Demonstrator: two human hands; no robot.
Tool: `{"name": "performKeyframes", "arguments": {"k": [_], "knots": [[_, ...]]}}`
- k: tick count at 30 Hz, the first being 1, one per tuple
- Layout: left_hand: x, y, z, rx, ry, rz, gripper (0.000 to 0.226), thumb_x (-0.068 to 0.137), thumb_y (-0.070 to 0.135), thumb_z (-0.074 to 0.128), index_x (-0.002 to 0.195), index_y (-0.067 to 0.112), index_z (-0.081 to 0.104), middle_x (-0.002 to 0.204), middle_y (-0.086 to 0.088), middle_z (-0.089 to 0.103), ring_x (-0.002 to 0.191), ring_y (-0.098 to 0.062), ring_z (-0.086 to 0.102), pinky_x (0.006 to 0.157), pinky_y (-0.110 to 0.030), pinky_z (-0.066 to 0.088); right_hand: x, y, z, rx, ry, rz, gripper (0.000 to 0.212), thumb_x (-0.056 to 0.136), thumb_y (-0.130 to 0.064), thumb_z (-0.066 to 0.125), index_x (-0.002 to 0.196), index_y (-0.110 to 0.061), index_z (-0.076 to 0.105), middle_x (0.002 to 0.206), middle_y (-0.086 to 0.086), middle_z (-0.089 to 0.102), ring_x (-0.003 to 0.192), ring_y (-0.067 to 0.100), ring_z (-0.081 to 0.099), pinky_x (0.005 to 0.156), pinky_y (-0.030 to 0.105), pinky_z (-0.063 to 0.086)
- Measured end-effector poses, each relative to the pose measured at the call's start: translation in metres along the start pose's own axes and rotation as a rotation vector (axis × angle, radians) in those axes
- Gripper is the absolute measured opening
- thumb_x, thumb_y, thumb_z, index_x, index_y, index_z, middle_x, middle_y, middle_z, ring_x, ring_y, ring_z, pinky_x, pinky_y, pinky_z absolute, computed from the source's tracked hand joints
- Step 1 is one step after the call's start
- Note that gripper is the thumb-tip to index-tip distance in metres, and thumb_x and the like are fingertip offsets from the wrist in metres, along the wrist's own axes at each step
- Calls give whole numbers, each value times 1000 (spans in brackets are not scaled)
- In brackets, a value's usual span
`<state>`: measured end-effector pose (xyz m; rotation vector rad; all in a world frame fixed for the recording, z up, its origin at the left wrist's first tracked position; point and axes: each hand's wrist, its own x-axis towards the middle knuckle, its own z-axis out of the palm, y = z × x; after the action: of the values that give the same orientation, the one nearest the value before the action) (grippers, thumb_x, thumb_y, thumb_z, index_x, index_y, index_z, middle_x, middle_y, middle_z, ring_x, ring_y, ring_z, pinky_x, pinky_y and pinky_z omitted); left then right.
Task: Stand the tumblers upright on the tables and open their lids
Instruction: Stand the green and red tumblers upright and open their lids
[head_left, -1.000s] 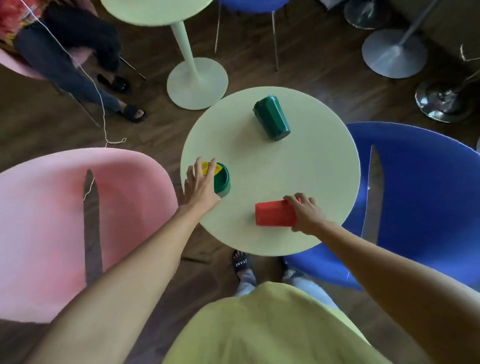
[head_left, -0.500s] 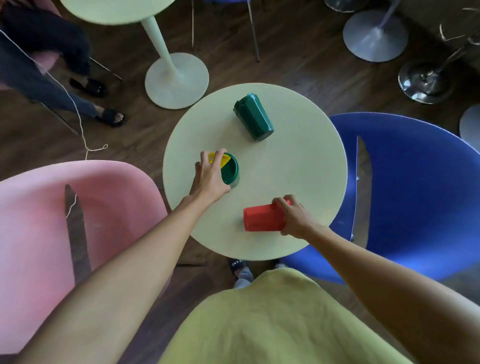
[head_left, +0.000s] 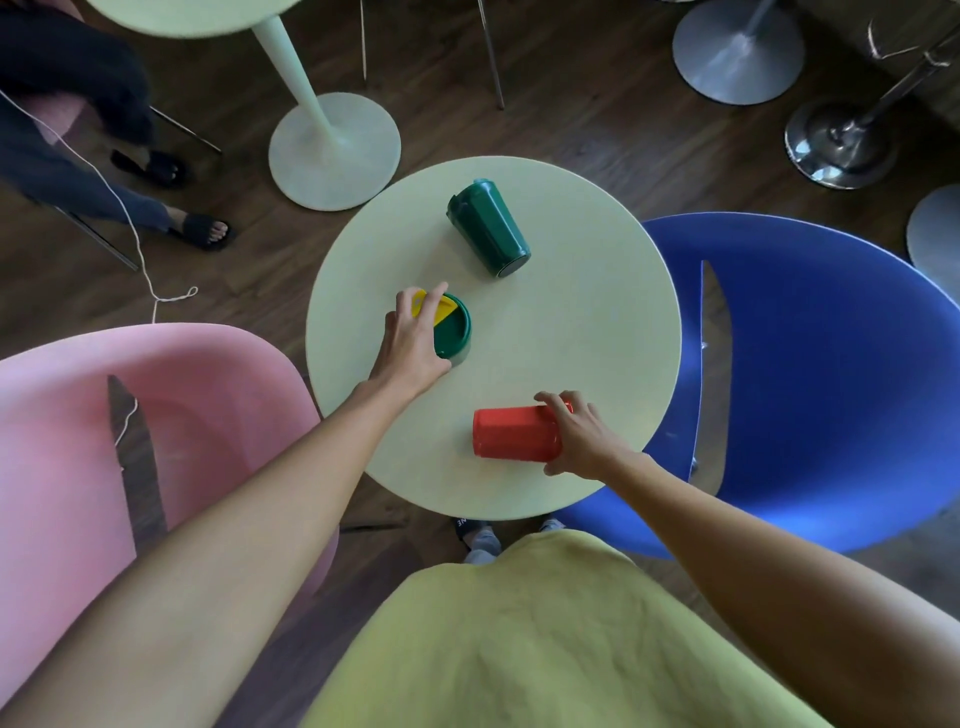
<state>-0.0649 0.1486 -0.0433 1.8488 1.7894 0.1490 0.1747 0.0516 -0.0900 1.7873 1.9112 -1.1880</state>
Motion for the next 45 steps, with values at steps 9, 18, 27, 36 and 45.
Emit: {"name": "performKeyframes", "arguments": {"k": [9,18,27,36,45], "knots": [[-18,-11,6,-222,95,25,91,73,8,74,149,17,25,151,-12,22,140,-28,32,112,-29,32,-12,-5,4,173,149,-24,97,62,-26,81,143,-26,27,136,10,37,117,32,49,91,43,50],[-17,-15,0,-215,101,69,64,71,8,74,128,19,47,147,-8,30,133,-26,42,106,-28,40,-18,-49,-20,284,449,-29,93,64,-43,81,141,-23,32,135,10,38,122,29,40,97,42,45],[-15,-19,-6,-219,48,61,63,73,6,72,128,23,47,150,-3,28,139,-21,35,102,-20,32,6,-85,-29,166,484,47,101,60,-59,80,140,-17,36,133,11,38,119,33,37,101,40,40],[-16,-16,-4,-172,76,76,63,74,6,75,131,16,50,155,-8,25,141,-26,31,109,-26,30,1,-83,-30,195,341,33,106,63,-39,85,147,-25,22,144,12,24,122,39,35,98,44,40],[-11,-11,-18,-313,117,-17,52,85,13,65,134,18,48,137,-6,49,125,-22,48,96,-21,34,8,-86,-38,293,381,8,96,64,-29,83,143,-22,28,132,13,36,116,36,44,88,39,43]]}}
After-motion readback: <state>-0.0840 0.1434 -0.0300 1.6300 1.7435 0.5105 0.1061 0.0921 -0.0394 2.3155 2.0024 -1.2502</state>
